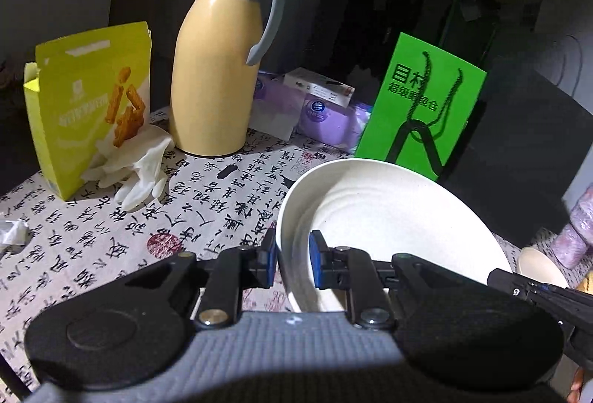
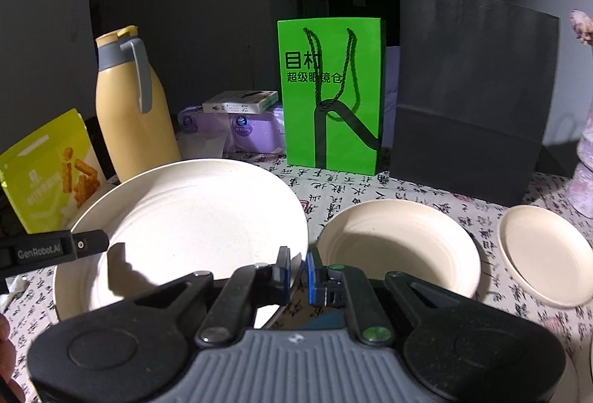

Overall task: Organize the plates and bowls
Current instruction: 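Lift and carry the cream plate with both tools back toward the bowls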

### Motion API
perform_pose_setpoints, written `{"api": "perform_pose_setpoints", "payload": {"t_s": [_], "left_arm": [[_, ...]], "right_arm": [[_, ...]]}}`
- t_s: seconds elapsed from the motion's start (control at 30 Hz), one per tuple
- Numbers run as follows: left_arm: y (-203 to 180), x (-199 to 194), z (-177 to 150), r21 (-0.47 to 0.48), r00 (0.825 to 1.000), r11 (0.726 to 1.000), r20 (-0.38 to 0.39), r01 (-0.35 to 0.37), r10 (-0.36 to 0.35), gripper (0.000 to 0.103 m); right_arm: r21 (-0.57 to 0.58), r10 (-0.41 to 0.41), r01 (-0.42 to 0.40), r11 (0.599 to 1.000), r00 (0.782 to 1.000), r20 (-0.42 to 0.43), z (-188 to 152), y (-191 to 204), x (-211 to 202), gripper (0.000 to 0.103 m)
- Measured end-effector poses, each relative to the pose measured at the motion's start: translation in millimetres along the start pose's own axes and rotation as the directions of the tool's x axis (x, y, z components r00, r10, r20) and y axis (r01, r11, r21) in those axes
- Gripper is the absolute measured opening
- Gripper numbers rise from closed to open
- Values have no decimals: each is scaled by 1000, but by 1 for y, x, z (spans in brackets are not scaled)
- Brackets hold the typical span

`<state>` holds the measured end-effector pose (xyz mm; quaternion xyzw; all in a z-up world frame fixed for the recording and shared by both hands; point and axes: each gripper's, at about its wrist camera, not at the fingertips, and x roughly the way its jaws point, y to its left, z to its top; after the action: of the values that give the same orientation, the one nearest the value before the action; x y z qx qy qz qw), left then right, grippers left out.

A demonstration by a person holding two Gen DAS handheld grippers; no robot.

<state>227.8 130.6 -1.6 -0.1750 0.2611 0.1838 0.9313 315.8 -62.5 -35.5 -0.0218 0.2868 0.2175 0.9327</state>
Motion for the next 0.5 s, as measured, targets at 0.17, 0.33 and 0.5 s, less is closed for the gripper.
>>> {"api": "perform_pose_setpoints", "payload": {"t_s": [0.17, 0.33, 0.5], "left_arm": [[-3, -24, -13, 15, 1000, 1000, -1, 2, -2, 17], [-2, -43, -25, 14, 1000, 1000, -6, 5, -4, 17], [-2, -61, -35, 21, 1000, 1000, -11, 5, -5, 17]], "right_arm": [[23, -7, 7, 1000, 1000, 9, -15, -4, -28, 9], [45, -8, 7, 999, 1000, 14, -31, -4, -50, 9], [55, -7, 6, 998, 1000, 23, -44, -3, -71, 9]]}}
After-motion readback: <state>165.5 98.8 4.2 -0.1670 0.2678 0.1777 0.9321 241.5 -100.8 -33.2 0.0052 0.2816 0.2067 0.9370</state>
